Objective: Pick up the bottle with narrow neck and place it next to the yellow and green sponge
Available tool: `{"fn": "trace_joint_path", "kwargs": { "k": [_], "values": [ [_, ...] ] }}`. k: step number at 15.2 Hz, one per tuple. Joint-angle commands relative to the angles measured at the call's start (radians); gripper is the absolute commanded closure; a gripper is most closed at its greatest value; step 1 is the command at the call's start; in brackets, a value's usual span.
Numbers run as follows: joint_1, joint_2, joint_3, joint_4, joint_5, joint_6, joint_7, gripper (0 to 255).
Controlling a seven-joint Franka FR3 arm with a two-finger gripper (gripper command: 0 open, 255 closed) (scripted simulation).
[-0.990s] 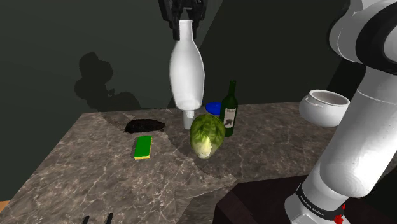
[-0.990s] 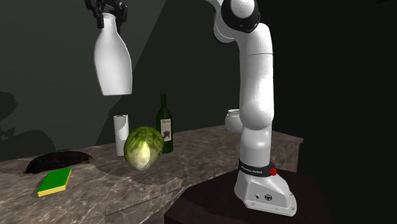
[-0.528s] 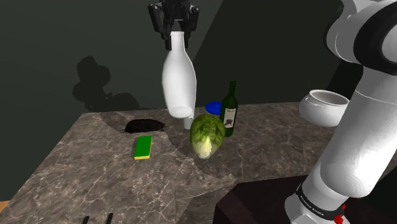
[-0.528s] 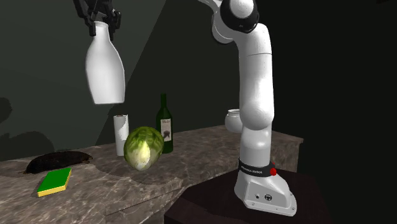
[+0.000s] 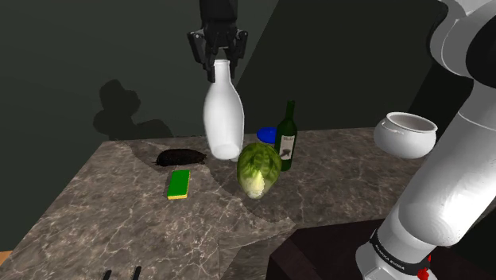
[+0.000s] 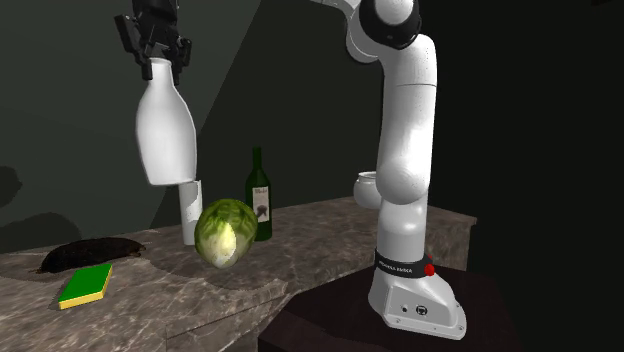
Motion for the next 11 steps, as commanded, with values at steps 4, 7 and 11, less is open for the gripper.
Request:
{"fn": "trace_joint_path", "kwargs": {
  "k": [4,7,11],
  "values": [
    [-0.008,-0.046,-0.009,-0.121,0.023,0.081,-0.015,255],
    [-0.011,-0.067,-0.013,-0.184,0.032,0.127,-0.022,255],
    [-0.013,-0.088,-0.017,-0.262,0.042,0.185,-0.03,255]
  ]
}}
